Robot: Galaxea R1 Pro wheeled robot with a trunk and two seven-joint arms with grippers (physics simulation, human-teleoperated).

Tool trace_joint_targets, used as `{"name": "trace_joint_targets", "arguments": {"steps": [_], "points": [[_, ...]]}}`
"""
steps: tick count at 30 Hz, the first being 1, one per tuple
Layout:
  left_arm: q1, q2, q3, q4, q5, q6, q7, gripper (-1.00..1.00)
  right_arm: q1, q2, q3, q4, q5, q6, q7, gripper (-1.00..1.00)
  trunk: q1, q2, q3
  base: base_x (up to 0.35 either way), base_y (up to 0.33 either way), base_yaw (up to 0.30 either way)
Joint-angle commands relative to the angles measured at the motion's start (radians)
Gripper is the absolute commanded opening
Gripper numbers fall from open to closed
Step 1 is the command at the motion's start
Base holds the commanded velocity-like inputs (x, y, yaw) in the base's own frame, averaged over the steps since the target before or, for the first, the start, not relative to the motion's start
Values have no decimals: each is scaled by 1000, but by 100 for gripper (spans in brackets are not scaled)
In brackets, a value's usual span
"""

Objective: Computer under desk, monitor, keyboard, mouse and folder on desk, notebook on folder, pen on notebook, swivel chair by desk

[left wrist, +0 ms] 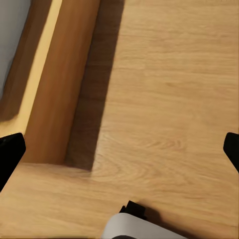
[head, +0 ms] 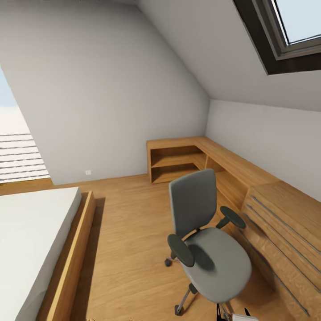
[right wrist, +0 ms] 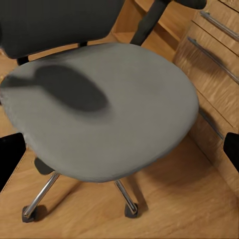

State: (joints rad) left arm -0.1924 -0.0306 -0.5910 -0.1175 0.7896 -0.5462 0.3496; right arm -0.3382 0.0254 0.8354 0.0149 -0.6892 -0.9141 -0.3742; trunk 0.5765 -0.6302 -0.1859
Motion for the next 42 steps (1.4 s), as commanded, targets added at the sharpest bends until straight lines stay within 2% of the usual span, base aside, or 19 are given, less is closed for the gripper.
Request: {"name": "trace_joint_targets", "arguments": {"steps": [1, 4, 9, 16, 27, 35, 42], "points": [[-1, 0, -9, 0, 2, -1, 9, 100, -1, 1, 8, 1, 1, 0, -9, 100, 0, -1, -2, 0, 0, 262], [-1, 0, -8, -1, 2, -7, 9, 100, -1, 0, 8, 1, 1, 2, -9, 100, 0, -1, -3, 0, 0, 248], [-1, -2, -8, -4, 1, -76, 10, 100, -1, -1, 8, 0, 1, 3, -9, 100, 0, -1, -8, 0, 0, 203], [-1, -4, -13, -5, -3, -107, 10, 100, -1, -1, 8, -1, 1, 4, -9, 100, 0, -1, -16, 0, 0, 175], [-1, -5, -19, -5, -6, -115, 7, 100, -1, -1, 8, 0, 2, 6, -7, 100, 0, -1, -29, 17, 24, 156], [-1, -6, -20, -5, -6, -115, 6, 100, -1, -2, 8, 2, 2, 6, -6, 100, 0, -1, -31, 147, 202, 33], [-1, -6, -26, -5, -6, -114, 6, 100, -1, -1, 9, 3, 2, 6, -6, 100, 0, -1, -31, 39, 54, 1]]}}
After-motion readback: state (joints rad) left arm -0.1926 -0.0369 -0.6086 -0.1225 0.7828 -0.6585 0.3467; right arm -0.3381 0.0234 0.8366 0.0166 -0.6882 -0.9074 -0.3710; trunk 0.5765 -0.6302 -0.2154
